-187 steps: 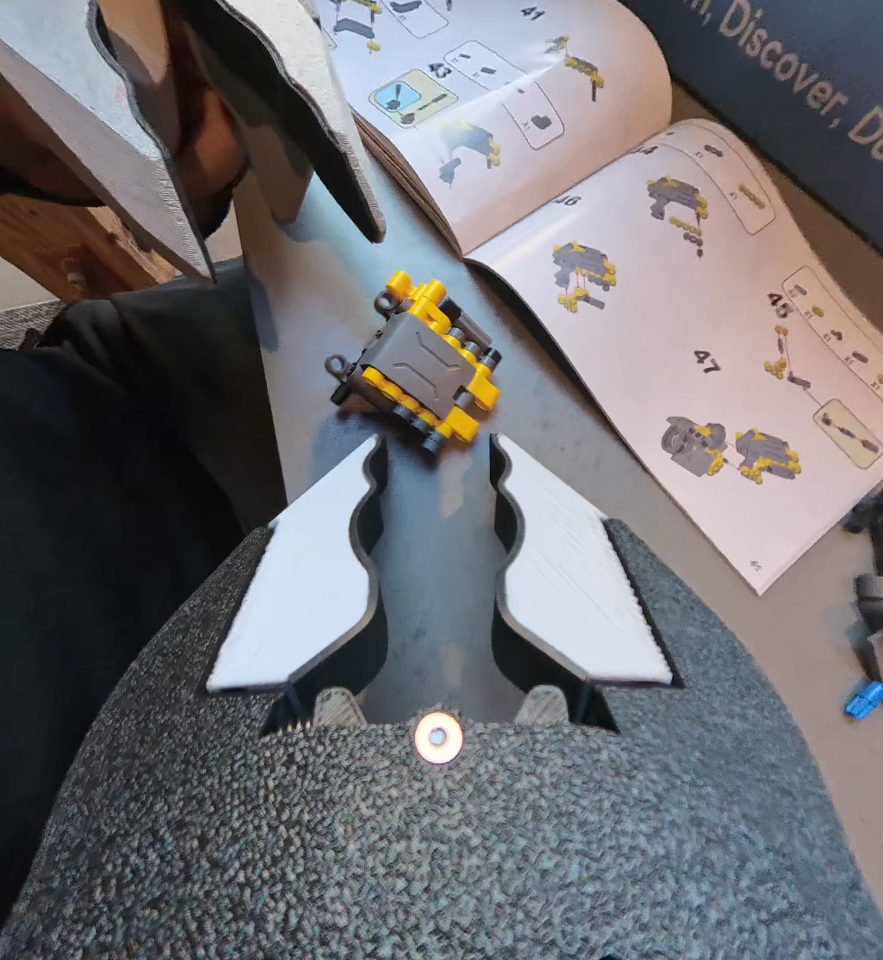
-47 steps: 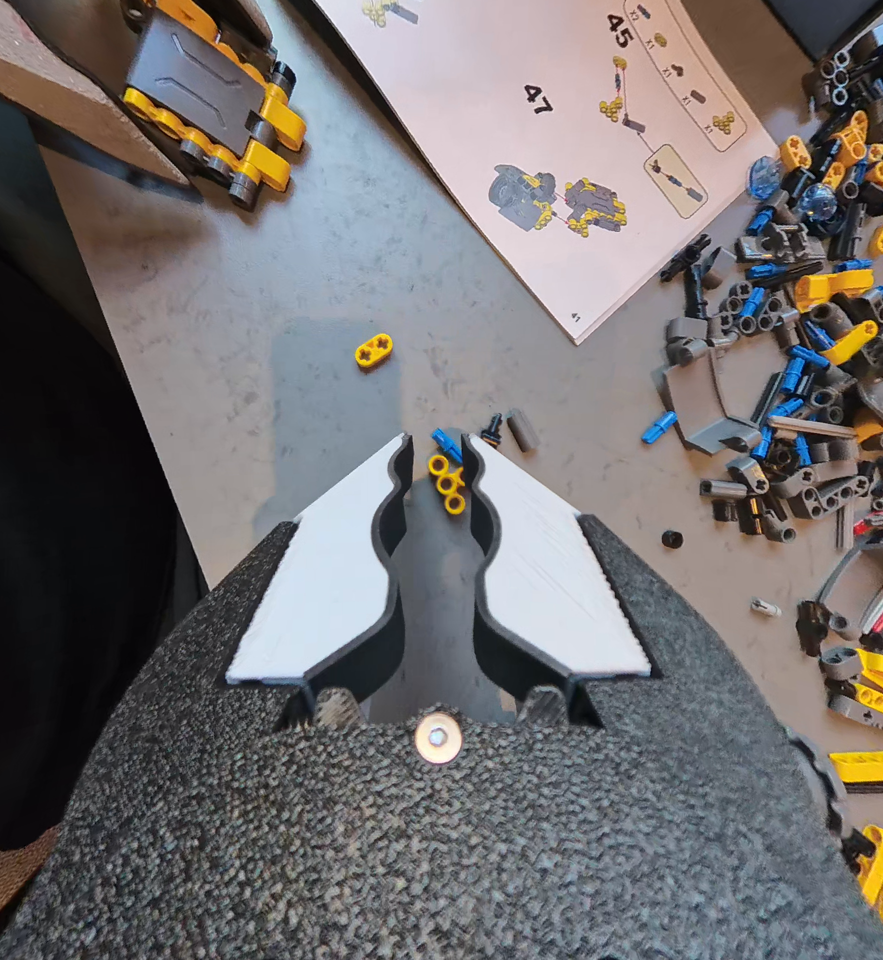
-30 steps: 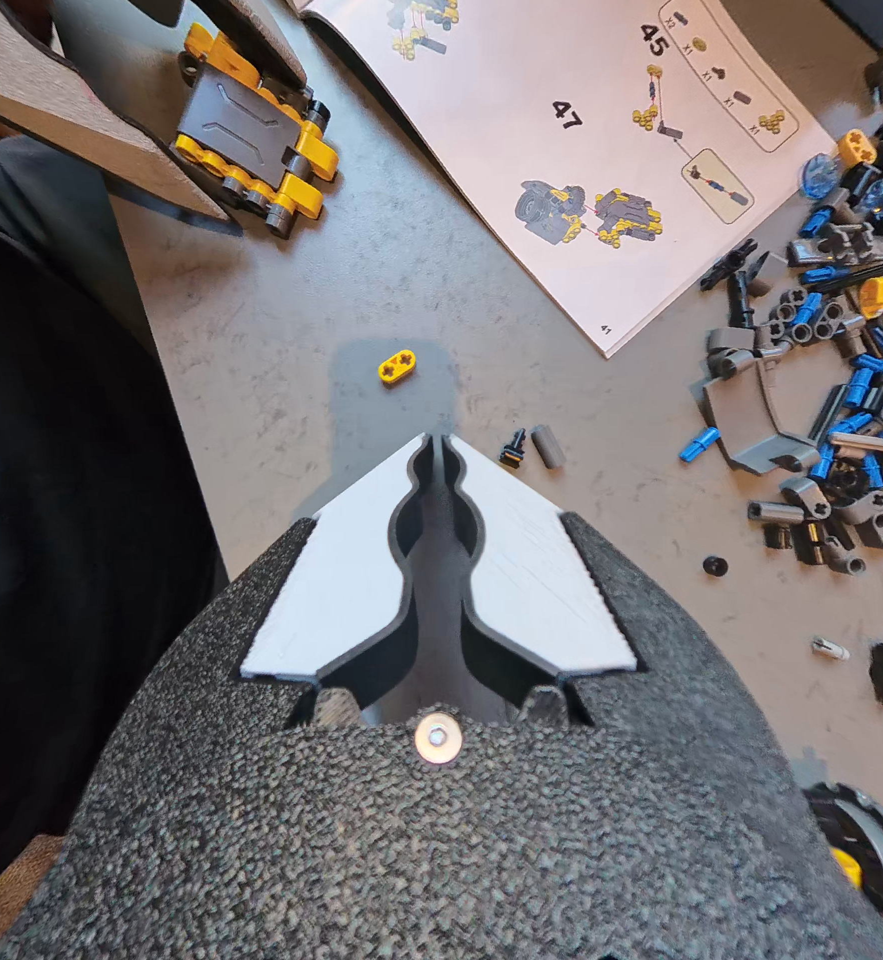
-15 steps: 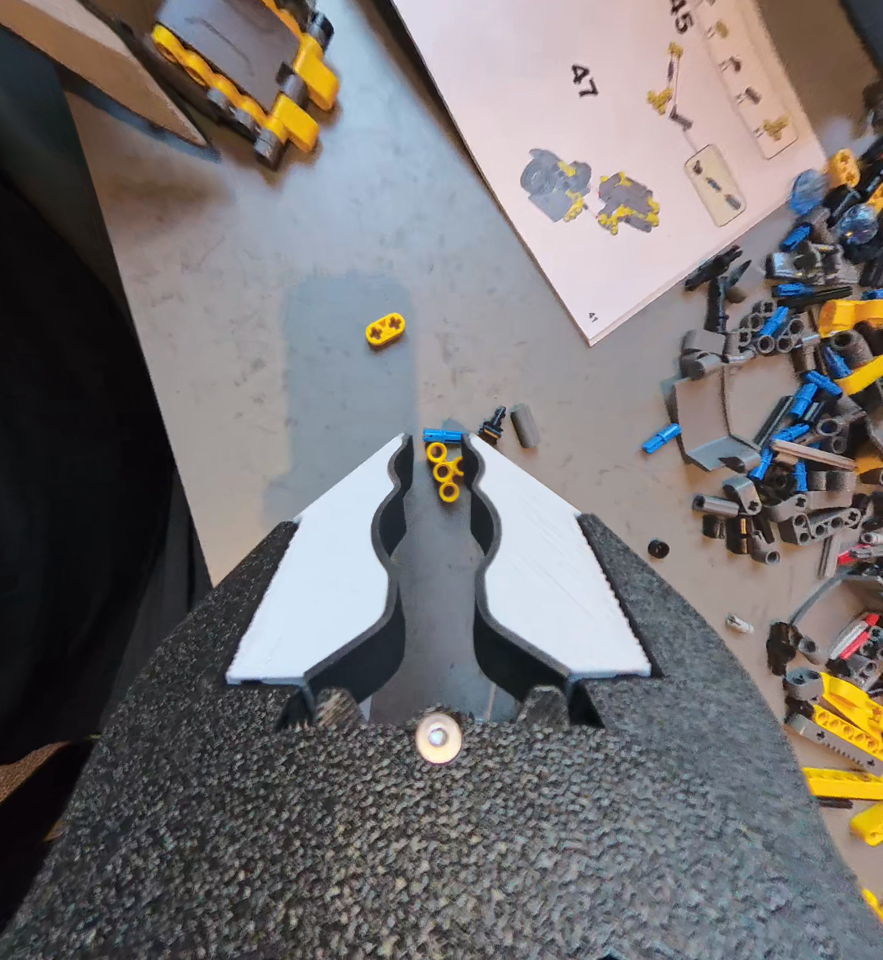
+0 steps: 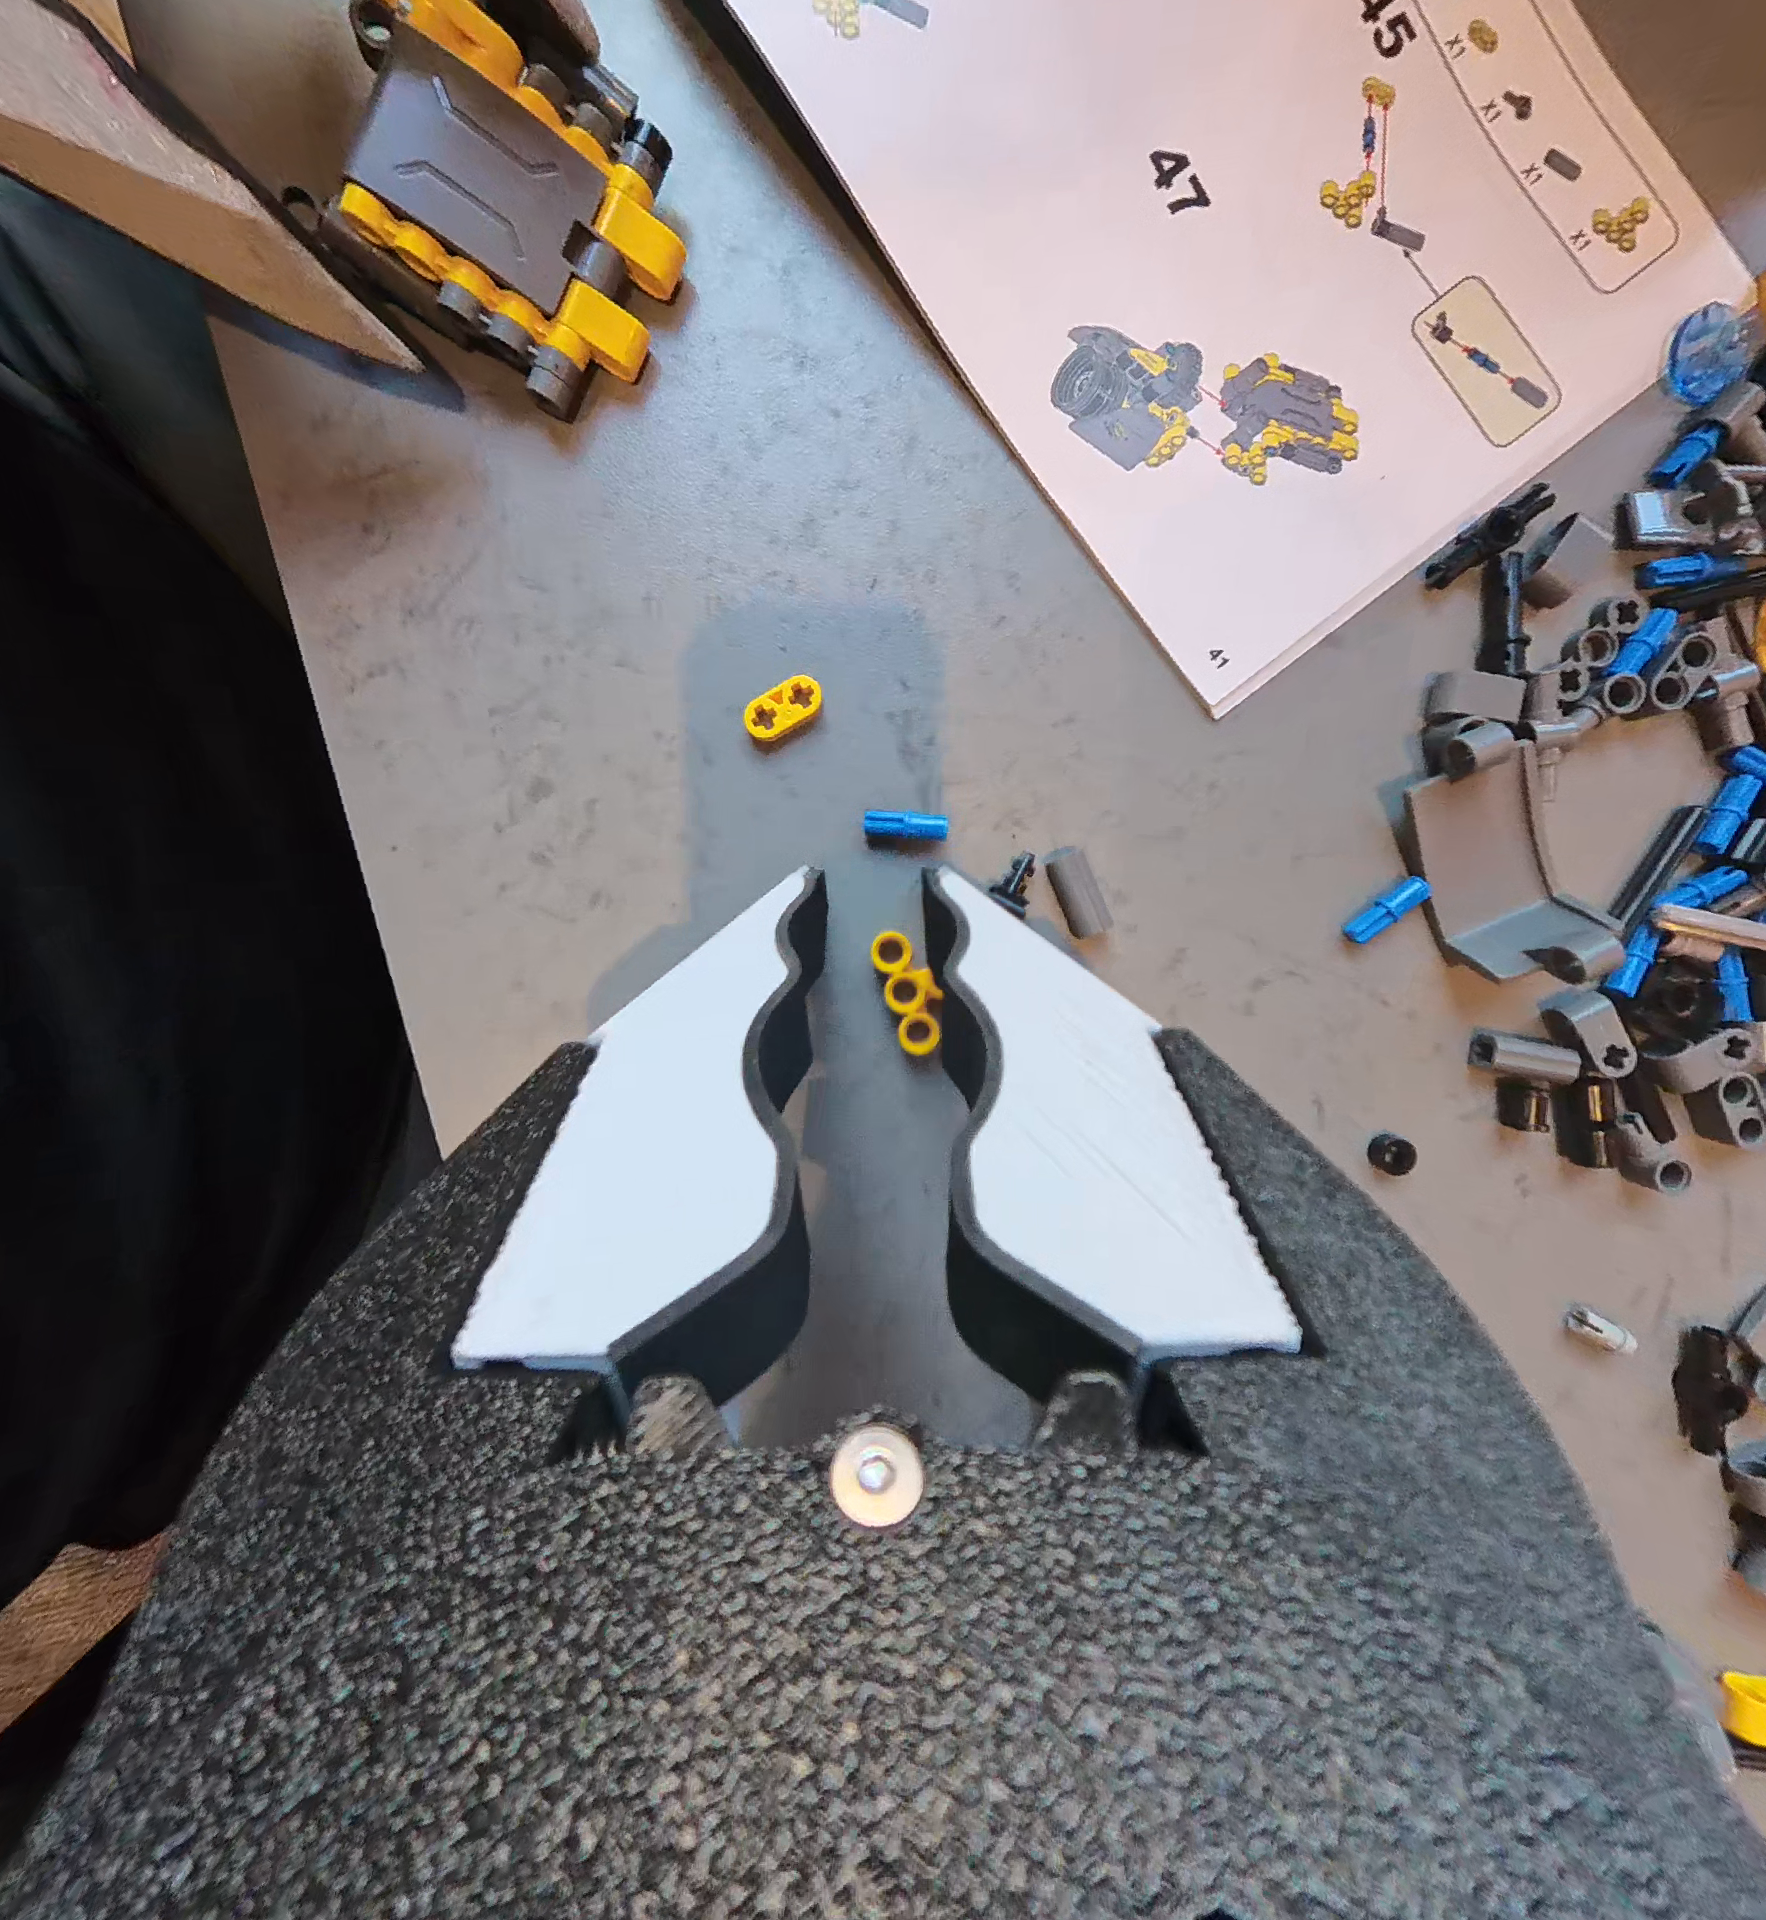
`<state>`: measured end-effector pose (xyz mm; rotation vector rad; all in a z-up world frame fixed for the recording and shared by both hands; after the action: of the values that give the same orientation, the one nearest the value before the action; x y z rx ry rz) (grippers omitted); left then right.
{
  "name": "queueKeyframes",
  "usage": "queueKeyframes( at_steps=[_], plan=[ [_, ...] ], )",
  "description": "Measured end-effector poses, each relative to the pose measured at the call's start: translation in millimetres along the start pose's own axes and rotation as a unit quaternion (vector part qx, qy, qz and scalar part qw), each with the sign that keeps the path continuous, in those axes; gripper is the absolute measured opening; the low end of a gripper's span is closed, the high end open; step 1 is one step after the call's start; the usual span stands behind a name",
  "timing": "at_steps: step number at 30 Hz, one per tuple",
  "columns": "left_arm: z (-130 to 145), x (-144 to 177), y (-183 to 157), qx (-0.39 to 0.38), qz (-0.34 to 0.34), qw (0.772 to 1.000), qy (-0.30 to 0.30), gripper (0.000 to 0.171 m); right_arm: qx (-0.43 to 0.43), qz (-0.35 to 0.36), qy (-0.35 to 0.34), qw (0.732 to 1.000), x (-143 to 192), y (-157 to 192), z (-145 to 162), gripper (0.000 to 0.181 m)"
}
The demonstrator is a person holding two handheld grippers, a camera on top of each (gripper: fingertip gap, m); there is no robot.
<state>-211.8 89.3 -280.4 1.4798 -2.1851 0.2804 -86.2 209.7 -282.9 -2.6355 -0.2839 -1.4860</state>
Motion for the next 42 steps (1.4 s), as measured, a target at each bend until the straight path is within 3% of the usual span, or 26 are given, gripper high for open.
queueKeyframes(
  at_steps=[16, 19, 22, 27, 33, 39, 42],
  plan=[
    [-3, 1, -3, -0.009, -0.002, 1.0, -0.003, 0.046, 0.0, 0.001, -0.013, 1.0, -5, -1, -7, 0.014],
    [-10, 5, -7, -0.001, 0.01, 1.0, -0.013, 0.046, 0.07, 0.035, -0.047, 0.996, 0, 9, -18, 0.015],
    [-25, 13, -12, 0.059, 0.063, 0.995, -0.045, 0.047, 0.171, 0.091, -0.098, 0.976, 10, 28, -36, 0.015],
    [-40, 21, 5, 0.204, 0.166, 0.961, -0.087, 0.029, 0.264, 0.137, -0.184, 0.937, 23, 56, -58, 0.015],
    [-55, 20, 8, 0.349, 0.329, 0.871, -0.104, 0.034, 0.299, 0.184, -0.24, 0.905, 36, 71, -77, 0.014],
    [-64, 12, -10, 0.32, 0.356, 0.875, -0.076, 0.036, 0.306, 0.195, -0.259, 0.895, 41, 78, -80, 0.014],
    [-65, 9, -14, 0.32, 0.366, 0.871, -0.073, 0.025, 0.31, 0.203, -0.261, 0.891, 42, 80, -80, 0.014]
  ],
)
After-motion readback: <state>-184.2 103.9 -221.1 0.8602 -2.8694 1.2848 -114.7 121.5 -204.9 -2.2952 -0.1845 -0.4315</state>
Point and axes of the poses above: each gripper's, where its closed fingertips meet, x back along the fingers, z out of its underside, y = z × x across the jaws, the point moved 5 cm from there along x, back along the fingers, and after that the axes turned 1 degree about x, right-handed, at the moved point
